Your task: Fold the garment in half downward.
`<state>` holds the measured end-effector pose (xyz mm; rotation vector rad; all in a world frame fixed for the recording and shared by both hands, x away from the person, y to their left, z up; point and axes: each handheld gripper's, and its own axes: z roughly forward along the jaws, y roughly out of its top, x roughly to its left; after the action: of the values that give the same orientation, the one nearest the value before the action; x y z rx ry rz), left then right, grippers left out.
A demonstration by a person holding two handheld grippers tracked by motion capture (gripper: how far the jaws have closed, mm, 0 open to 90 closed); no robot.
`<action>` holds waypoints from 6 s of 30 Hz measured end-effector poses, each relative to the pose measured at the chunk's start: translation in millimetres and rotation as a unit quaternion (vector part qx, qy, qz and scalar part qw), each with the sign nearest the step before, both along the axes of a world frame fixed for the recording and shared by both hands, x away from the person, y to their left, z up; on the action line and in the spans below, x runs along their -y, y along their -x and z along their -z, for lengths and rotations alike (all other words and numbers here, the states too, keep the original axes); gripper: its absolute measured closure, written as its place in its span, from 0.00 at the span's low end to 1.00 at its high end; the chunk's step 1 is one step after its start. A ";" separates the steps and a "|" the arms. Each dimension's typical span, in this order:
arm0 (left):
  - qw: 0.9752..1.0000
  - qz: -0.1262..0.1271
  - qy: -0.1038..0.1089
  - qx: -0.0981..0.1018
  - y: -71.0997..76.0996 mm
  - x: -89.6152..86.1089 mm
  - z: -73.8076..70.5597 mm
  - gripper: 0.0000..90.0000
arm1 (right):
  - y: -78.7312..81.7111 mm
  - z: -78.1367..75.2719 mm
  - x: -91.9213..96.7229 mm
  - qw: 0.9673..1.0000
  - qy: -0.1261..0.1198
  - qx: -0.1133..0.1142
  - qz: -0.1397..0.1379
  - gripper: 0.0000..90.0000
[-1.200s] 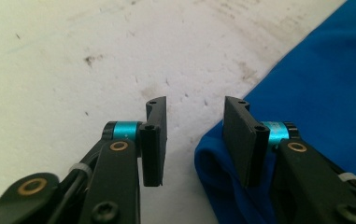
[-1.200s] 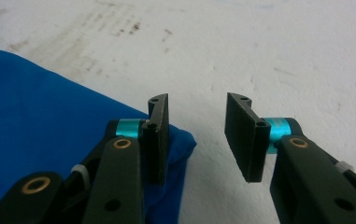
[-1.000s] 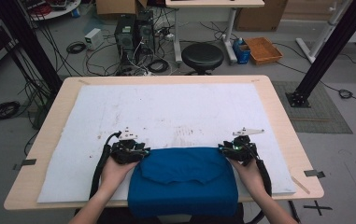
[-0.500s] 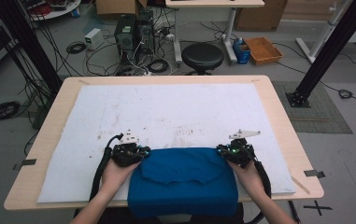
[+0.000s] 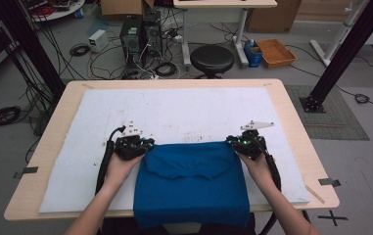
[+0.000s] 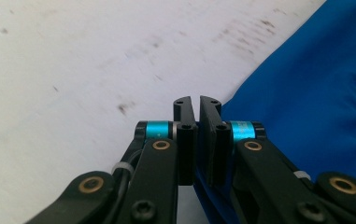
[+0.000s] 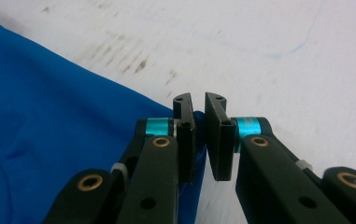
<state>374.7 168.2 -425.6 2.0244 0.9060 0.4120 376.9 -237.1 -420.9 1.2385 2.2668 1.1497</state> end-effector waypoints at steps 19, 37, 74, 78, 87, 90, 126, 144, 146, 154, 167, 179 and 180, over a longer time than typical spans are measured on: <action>0.999 -0.030 -0.035 0.006 -69.0 5.4 7.3 0.94 | -68.2 7.4 -10.3 0.999 0.026 -0.007 0.035 0.93; 0.996 -0.084 -0.022 0.000 -20.4 -13.2 -8.4 0.60 | -37.5 -8.6 -1.7 0.998 0.026 0.023 0.058 0.58; 0.992 -0.102 -0.007 -0.079 3.6 10.3 13.7 0.94 | -0.8 20.1 -14.1 0.999 0.035 -0.021 0.035 0.96; 0.992 -0.101 0.000 -0.074 5.1 7.8 9.7 0.94 | 2.3 13.8 -12.9 0.999 0.029 -0.008 0.030 0.96; 0.994 -0.084 0.018 -0.066 17.9 3.7 -10.2 0.94 | 15.9 -3.7 -3.8 1.000 0.006 0.002 0.017 0.96; 0.995 -0.071 0.021 -0.070 27.4 2.1 -16.1 0.94 | 23.4 -8.6 -0.6 1.000 0.000 0.003 0.010 0.97; 0.997 0.006 0.017 -0.081 147.2 0.8 -15.0 0.94 | 147.9 -15.6 22.3 0.998 0.001 0.013 -0.057 1.00; 0.994 0.028 0.012 -0.101 177.5 0.5 -8.8 0.94 | 174.2 -9.1 25.9 0.997 0.007 0.007 -0.071 1.00; 0.994 0.026 0.012 -0.103 177.3 -0.2 -5.6 0.94 | 174.1 -7.4 26.6 0.997 0.008 0.005 -0.072 1.00; 0.994 0.029 0.000 -0.108 176.2 0.1 0.2 0.71 | 175.6 -2.5 24.2 0.996 0.032 0.007 -0.082 0.89; 0.999 -0.037 0.010 -0.017 117.2 -13.4 -24.4 0.47 | 115.0 -25.0 24.9 0.998 0.024 0.055 -0.014 0.61; 0.995 -0.100 0.007 -0.022 37.3 -19.9 -3.8 0.46 | 32.2 -6.6 13.1 0.998 0.022 0.028 0.060 0.58; 0.994 -0.105 0.004 -0.026 33.7 -20.2 -0.9 0.46 | 29.0 -4.7 13.0 0.997 0.019 0.025 0.064 0.58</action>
<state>341.0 188.4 -424.7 1.9470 1.1560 0.4707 347.9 -250.1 -416.3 1.3057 2.1301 1.0744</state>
